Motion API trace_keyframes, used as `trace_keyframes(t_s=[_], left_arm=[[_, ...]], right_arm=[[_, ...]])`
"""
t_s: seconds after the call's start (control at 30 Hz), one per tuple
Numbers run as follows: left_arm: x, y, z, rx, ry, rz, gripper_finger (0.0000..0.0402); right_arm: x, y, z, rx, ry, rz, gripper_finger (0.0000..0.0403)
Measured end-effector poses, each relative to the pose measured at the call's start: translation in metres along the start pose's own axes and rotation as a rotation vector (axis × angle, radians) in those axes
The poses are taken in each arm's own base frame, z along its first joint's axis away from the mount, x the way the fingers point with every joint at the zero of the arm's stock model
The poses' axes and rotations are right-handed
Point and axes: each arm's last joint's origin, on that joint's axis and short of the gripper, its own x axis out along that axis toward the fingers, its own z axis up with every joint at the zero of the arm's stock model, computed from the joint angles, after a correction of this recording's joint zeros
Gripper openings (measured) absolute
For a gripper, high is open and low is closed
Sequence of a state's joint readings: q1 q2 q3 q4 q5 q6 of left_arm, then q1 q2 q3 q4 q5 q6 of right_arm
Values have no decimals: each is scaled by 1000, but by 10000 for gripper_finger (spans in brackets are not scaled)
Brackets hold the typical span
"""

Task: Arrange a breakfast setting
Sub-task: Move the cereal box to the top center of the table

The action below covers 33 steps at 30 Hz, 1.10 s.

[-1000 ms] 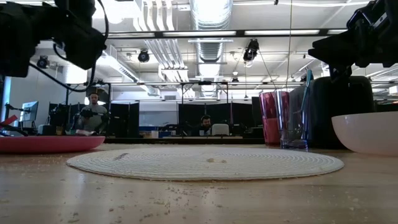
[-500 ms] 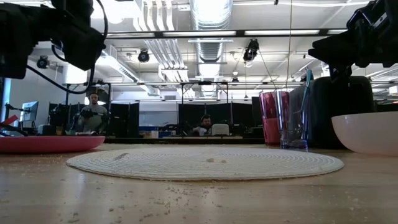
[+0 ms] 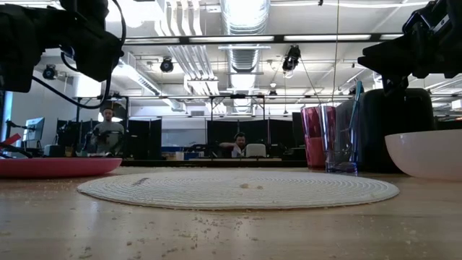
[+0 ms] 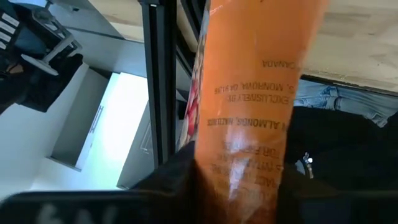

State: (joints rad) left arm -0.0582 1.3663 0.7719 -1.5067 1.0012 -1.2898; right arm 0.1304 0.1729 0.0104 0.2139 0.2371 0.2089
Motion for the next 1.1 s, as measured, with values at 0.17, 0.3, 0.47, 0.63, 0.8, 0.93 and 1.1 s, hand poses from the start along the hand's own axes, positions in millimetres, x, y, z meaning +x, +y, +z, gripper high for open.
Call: trace_keyframes(t_s=[0.17,0.3,0.47,0.63,0.8,0.93,1.1], left_arm=[[0,-1,0,-1,-2,-8,18],[-1,-4,0,26,29,-39,5],[-1,-6,0,25,75,-62,1],[-2,-6,0,23,80,-64,0],[-2,-7,-1,27,104,-76,0],[-5,-11,-1,27,171,-126,0],[-16,-19,3,89,269,-236,0]], right_arm=[[0,0,0,0,0,0,91],[0,0,0,0,0,0,91],[0,0,0,0,0,0,91],[0,0,0,0,0,0,91],[0,0,0,0,0,0,91],[0,0,0,0,0,0,91],[0,0,0,0,0,0,91]])
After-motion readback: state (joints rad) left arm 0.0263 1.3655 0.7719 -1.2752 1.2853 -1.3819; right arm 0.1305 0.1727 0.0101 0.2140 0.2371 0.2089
